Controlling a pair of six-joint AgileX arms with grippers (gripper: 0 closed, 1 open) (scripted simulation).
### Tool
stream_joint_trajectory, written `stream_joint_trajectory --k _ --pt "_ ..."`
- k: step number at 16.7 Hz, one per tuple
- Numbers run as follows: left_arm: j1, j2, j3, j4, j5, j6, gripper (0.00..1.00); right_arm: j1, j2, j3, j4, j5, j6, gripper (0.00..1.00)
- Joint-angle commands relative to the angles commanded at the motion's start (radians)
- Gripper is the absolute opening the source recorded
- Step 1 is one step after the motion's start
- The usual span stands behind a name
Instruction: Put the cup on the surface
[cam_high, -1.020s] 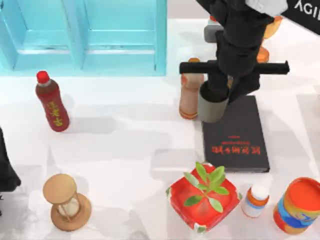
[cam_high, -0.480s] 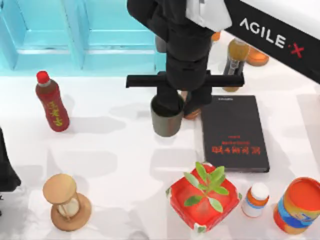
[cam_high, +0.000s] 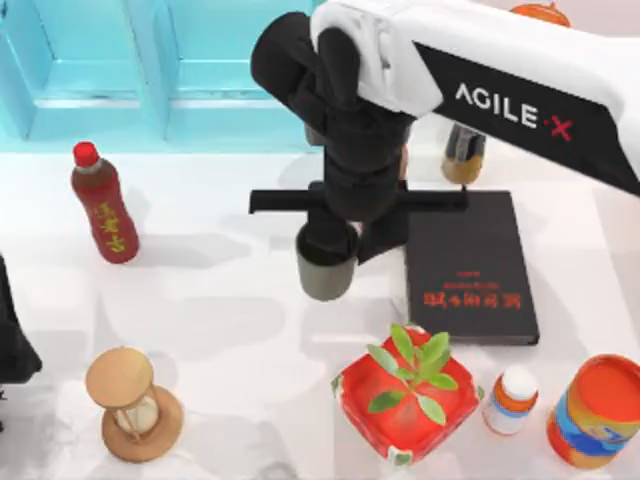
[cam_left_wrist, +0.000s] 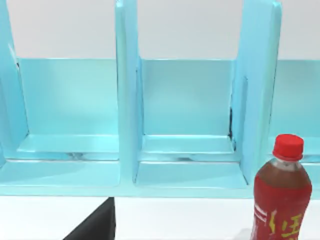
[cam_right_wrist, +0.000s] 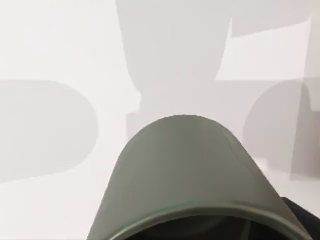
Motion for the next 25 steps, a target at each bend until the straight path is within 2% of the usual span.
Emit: stream_joint_trajectory --k 6,19,25 --pt "0.0 0.0 0.0 0.0 0.0 0.0 1.0 0.006 0.007 -0.044 0.044 0.002 0.001 0.0" --pt "0.0 0.0 0.0 0.0 0.0 0.0 1.0 0.006 0.007 -0.044 0.044 0.002 0.001 0.98" --pt "0.0 0.0 0.0 0.0 0.0 0.0 1.0 0.006 0.007 -0.044 0.044 0.002 0.001 1.0"
